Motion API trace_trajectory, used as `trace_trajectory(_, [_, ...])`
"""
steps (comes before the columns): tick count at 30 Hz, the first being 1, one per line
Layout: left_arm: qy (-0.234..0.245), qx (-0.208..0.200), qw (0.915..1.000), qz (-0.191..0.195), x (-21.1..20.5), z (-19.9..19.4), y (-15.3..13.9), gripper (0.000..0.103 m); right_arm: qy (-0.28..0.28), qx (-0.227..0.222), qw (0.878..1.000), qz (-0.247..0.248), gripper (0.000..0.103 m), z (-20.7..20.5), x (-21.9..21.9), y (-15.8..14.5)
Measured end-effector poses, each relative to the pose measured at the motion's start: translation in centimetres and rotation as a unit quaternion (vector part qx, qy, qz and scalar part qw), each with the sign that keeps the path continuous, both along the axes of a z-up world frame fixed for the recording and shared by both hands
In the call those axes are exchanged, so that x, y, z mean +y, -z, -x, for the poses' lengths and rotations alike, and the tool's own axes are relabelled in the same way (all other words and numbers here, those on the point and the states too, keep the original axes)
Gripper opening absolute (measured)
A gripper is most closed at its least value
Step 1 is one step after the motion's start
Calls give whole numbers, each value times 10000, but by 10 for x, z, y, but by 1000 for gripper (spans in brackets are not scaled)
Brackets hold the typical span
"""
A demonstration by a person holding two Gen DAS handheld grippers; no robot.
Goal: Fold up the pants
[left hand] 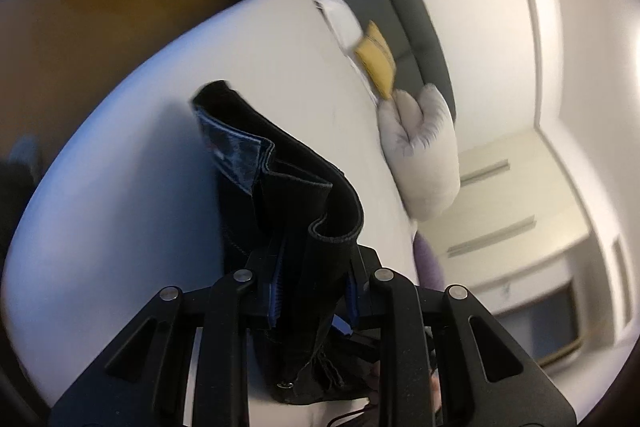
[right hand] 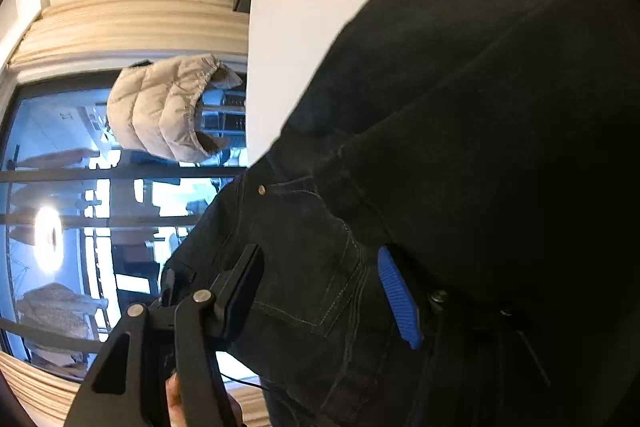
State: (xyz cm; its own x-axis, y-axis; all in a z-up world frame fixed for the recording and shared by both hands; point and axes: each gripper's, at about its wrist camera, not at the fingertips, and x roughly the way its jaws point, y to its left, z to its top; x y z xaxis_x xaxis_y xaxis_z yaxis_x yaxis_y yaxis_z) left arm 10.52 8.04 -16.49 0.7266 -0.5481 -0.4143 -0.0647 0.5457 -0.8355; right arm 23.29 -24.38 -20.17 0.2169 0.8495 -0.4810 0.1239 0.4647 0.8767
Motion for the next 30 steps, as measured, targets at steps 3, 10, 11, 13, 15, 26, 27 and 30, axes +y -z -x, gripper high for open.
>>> trace_trajectory(3, [464, -316, 9969, -559, -38, -7, -32, 22, 418, -170, 9981, -422, 70, 6, -29, -14])
trace_trajectory(10, [2169, -598, 9619, -1553, -185, -26, -45, 22, 814, -372, 9911, -990, 79, 14, -115, -33])
trace_trajectory(11, [2419, -550, 9538, -1693, -209, -27, -35, 22, 769, -427, 9908, -1027, 80, 17, -122, -34])
trace_trajectory(13, [2735, -418, 9411, -1942, -240, -28, -16, 21, 659, -488, 9917, -993, 83, 21, -130, -34])
trace_trajectory(15, [3010, -316, 9290, -2130, -263, -24, -2, 21, 578, -493, 9926, -943, 83, 29, -137, -29])
trace_trajectory(26, [3615, -591, 8766, -3121, -320, 0, 3, 20, -31, -546, 9976, 435, 33, 27, -114, -19])
trace_trajectory(27, [3631, -600, 8761, -3115, -324, 4, 2, 20, -20, -541, 9972, 523, 22, 27, -115, -20])
trace_trajectory(30, [3717, -631, 8754, -3027, -323, 20, 0, 20, 73, -588, 9966, 566, 16, 30, -127, -22])
